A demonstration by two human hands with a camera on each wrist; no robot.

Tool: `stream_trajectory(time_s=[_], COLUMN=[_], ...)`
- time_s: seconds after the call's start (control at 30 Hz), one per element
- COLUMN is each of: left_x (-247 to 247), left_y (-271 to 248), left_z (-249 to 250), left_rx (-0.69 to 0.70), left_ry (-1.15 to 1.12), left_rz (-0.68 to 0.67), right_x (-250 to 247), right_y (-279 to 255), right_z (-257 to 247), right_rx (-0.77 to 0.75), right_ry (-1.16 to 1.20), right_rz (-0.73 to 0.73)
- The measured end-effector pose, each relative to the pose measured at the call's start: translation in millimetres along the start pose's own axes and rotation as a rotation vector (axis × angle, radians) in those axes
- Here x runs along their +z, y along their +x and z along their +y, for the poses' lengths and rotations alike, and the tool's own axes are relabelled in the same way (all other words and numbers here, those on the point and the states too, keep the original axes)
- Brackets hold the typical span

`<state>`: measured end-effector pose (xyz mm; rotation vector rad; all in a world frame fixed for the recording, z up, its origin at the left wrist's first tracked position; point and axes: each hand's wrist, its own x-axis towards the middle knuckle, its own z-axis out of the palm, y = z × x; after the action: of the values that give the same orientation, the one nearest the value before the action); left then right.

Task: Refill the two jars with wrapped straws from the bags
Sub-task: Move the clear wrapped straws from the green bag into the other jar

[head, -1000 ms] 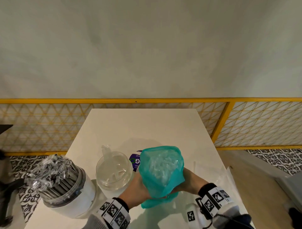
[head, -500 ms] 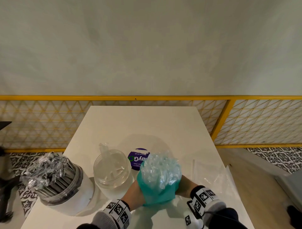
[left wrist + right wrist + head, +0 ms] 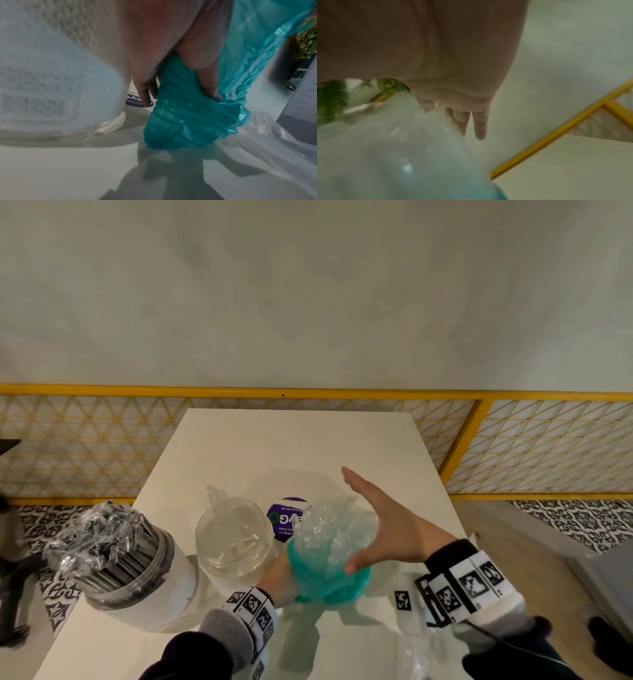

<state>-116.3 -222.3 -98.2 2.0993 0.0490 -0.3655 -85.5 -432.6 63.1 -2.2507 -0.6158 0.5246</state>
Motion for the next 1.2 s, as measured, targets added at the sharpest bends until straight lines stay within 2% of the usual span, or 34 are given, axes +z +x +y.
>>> stream_trajectory(time_s=[0.13,0.2,0.27,0.33,0.43,0.53,0.57,0.63,0.7,0.77,0.93,1.2], left_x=[-6,-15,-28,-42,-66,-78,-79,-76,-68,-58,-44,-43], left_y=[-3,-11,-23,-36,-57,-63,-60,-52,-43,-34,-25,-27], left_z=[10,16,25,35,63,90,94,99,100,95,89,91], left_rx=[0.010,0.040,0.010,-0.038,0.024,0.290,0.343,0.381,0.362,0.345,0.300,0.409], left_ry=[0.029,-0.010,0.091,0.251,0.271,0.056,-0.034,-0.108,-0.128,-0.149,-0.277,-0.223], left_rz=[-0.011,-0.103,-0.197,-0.216,-0.067,0.335,0.397,0.360,0.208,0.125,0.258,0.383], right_x=[26,34,38,37,36,36,36,37,37,38,38,39], right_y=[14,17,21,24,28,30,31,32,33,33,33,34], right_z=[-8,-2,6,12,15,15,15,15,14,14,16,20], right_rx=[-0.184,-0.209,-0.214,-0.204,-0.206,-0.210,-0.216,-0.232,-0.240,-0.230,-0.203,-0.168], right_ry=[-0.185,-0.191,-0.192,-0.172,-0.150,-0.131,-0.130,-0.120,-0.107,-0.086,-0.073,-0.096], right_rz=[0.094,0.161,0.224,0.279,0.346,0.374,0.381,0.390,0.396,0.414,0.450,0.486])
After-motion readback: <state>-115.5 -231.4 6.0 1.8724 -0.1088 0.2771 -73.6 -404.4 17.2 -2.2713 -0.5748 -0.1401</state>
